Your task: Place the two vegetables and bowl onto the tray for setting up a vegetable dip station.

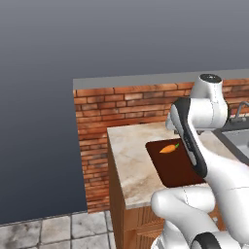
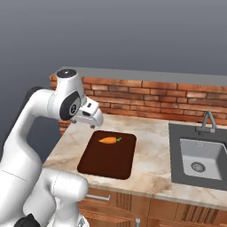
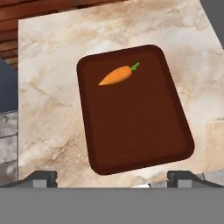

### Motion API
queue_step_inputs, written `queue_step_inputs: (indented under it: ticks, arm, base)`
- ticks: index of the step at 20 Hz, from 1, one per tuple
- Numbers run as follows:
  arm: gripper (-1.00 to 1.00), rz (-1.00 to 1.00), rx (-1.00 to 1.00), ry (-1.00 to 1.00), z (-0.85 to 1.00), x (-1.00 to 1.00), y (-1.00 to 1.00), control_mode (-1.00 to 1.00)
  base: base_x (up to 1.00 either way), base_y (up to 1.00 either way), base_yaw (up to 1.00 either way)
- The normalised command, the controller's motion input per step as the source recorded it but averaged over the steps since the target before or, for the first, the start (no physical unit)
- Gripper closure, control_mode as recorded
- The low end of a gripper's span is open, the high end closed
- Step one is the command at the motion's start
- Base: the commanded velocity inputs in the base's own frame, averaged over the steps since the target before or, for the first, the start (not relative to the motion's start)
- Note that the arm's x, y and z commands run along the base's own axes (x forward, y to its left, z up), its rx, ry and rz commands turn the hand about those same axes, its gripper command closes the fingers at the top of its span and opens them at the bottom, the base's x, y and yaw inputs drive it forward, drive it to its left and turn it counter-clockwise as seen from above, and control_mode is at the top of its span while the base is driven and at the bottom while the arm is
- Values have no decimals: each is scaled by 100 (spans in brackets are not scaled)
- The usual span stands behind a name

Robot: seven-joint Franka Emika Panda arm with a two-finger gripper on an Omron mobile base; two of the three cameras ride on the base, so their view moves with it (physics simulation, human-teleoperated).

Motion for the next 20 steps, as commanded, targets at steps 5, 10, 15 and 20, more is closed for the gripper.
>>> queue_step_inputs:
  ticks: [5,10,15,20]
  arm:
    - [-100,0,-7,10,30,-8,0,-100]
    - [-100,6,-1,0,0,-16,-9,-100]
    - [-100,4,0,0,0,-7,-2,-100]
    - [-100,1,0,0,0,-5,0,-100]
  base:
    - [0,0,0]
    - [0,0,0]
    - [0,0,0]
    - [0,0,0]
